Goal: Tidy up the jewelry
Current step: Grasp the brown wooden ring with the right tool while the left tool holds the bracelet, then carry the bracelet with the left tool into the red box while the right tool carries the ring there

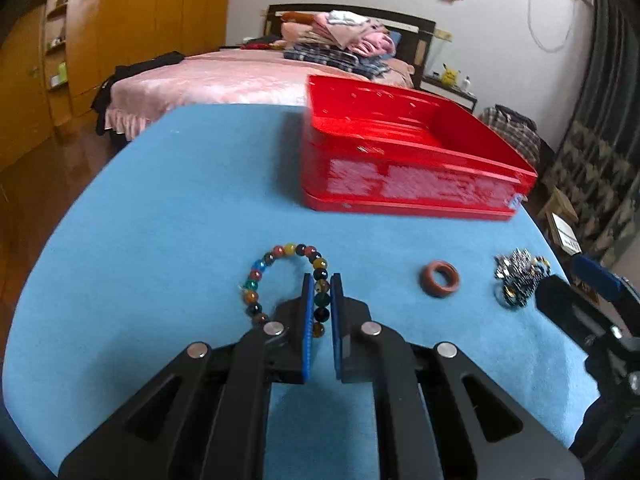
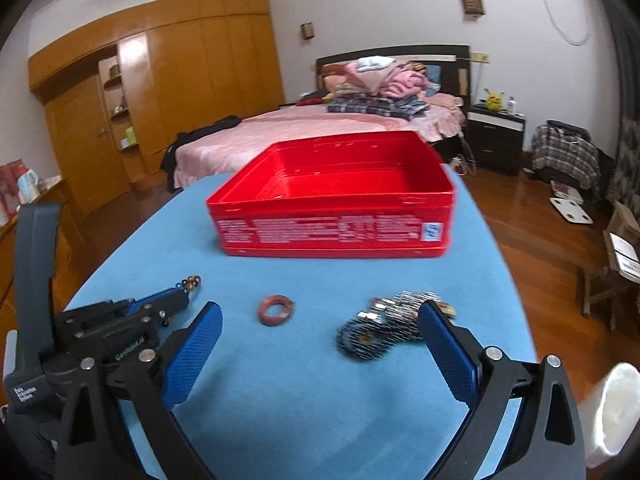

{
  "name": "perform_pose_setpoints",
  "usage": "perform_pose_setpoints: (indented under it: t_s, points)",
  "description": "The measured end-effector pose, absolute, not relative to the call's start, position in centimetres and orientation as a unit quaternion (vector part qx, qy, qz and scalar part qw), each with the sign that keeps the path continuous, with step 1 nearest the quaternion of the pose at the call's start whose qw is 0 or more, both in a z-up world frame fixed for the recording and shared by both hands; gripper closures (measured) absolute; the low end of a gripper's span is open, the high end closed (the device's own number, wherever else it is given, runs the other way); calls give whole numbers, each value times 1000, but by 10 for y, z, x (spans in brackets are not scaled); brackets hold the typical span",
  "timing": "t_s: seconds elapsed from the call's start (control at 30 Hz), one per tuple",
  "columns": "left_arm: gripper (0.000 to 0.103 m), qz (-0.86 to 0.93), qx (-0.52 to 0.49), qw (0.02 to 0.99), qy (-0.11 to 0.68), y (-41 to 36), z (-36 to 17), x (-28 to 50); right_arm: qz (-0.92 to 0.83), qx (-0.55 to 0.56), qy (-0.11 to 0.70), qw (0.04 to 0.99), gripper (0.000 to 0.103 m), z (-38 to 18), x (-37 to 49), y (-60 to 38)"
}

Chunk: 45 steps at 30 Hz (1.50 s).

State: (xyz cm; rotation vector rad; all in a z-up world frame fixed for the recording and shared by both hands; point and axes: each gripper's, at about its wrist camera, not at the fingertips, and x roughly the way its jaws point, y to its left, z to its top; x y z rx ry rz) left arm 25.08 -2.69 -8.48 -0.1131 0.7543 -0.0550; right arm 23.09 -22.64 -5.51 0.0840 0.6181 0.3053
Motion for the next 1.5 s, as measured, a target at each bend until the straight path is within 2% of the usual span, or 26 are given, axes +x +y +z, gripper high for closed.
perform_pose_setpoints:
  t_s: [0.6,0.87,1.17,1.3,1.5]
  points:
    - [97,-32,-63,923,378,-14,-88,258,154,39,372,915,41,-75,265,-194]
    - [97,-37,-65,920,384,-13,-90,260,147,27,393,907,48,-81,271,-188]
    - [97,-42,-68,919,387,-12,-91,262,141,14,418,897,60,-89,277,-181]
    - [97,-44,-69,917,389,-12,-93,263,147,5,419,896,73,-89,276,-176]
    - [97,-43,-65,918,388,-12,-92,262,150,-1,409,900,73,-86,266,-176]
